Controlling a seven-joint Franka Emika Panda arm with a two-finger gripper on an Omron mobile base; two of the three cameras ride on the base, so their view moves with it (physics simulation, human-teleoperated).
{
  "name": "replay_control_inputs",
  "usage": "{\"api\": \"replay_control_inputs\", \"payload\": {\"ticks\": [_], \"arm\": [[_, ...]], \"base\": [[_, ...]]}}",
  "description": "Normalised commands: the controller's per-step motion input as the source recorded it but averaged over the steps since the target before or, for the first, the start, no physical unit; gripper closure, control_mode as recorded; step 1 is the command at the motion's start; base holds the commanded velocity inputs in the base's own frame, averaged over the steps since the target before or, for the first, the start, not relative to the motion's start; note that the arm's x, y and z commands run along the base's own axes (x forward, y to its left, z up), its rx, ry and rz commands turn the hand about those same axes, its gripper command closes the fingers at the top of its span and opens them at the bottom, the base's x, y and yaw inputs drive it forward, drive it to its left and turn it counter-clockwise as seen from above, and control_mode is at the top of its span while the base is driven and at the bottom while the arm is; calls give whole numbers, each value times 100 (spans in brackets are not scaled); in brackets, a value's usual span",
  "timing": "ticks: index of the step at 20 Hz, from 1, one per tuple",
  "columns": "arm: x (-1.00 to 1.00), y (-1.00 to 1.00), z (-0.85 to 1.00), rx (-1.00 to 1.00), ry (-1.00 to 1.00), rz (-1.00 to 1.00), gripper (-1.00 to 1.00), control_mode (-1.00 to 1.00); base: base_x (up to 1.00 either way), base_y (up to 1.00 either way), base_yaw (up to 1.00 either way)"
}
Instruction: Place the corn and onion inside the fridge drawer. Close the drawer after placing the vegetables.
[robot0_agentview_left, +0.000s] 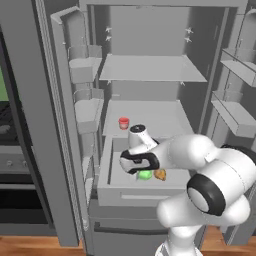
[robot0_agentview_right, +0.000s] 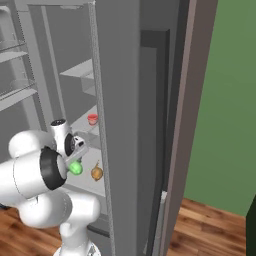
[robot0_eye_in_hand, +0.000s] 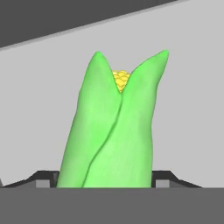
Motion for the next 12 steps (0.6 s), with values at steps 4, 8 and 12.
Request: {"api": "replay_control_inputs", "payload": {"ticks": [4, 8, 12], "arm": [[0, -1, -36, 0, 2, 10, 100, -100], [-4, -4, -41, 0, 2, 12, -100, -100], [-13, 0, -16, 0, 0, 8, -100, -100]], "base": [[0, 0, 0], [0, 0, 0], [0, 0, 0]]}}
